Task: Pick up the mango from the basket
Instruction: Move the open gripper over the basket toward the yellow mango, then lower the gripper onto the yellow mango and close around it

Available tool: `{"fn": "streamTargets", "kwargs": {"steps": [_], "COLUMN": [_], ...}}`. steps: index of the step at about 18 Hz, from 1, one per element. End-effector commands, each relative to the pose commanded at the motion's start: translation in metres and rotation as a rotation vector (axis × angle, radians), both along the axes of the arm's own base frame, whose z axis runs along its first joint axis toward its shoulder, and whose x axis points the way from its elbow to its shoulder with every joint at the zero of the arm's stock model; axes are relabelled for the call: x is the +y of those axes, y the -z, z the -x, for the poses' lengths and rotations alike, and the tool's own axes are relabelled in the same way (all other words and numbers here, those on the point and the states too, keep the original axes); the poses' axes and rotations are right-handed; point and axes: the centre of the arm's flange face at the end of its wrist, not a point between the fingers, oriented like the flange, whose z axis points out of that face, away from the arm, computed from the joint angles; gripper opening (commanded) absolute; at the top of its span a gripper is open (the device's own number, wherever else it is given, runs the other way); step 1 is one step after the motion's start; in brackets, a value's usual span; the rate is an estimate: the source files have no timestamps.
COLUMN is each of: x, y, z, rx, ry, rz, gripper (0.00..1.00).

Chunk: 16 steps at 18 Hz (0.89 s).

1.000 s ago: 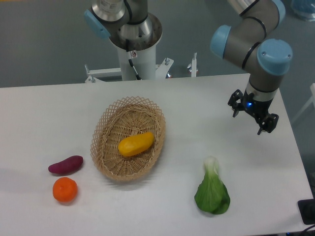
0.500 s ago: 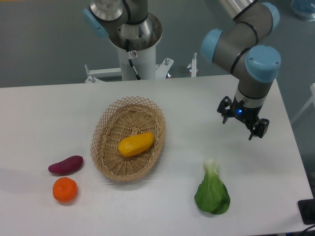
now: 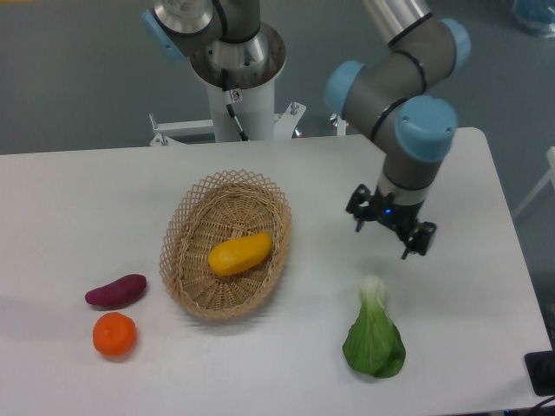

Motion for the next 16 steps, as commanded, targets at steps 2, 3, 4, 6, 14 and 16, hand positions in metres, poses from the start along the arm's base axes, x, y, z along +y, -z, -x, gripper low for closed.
{"fn": "streamTargets", "kwargs": {"steps": [2, 3, 4, 6, 14, 16], "x": [0.011, 0.015, 0.019, 0.027, 0.056, 0.060], "y": [-0.006, -0.007, -0.004, 0.005, 0.026, 0.030], "z": [-0.020, -0.030, -0.041, -0.078, -0.148, -0.156], "rx": [-0.014, -0.027, -0.042, -0.063, -0.043, -0.048], "ry": [0.008, 0.017, 0.031, 0.083, 0.178, 0.191], "rz": [-0.030, -0.048, -0.054, -0.042, -0.056, -0.050], "gripper": [1.00, 1.00, 1.00, 1.00, 1.00, 1.00]}}
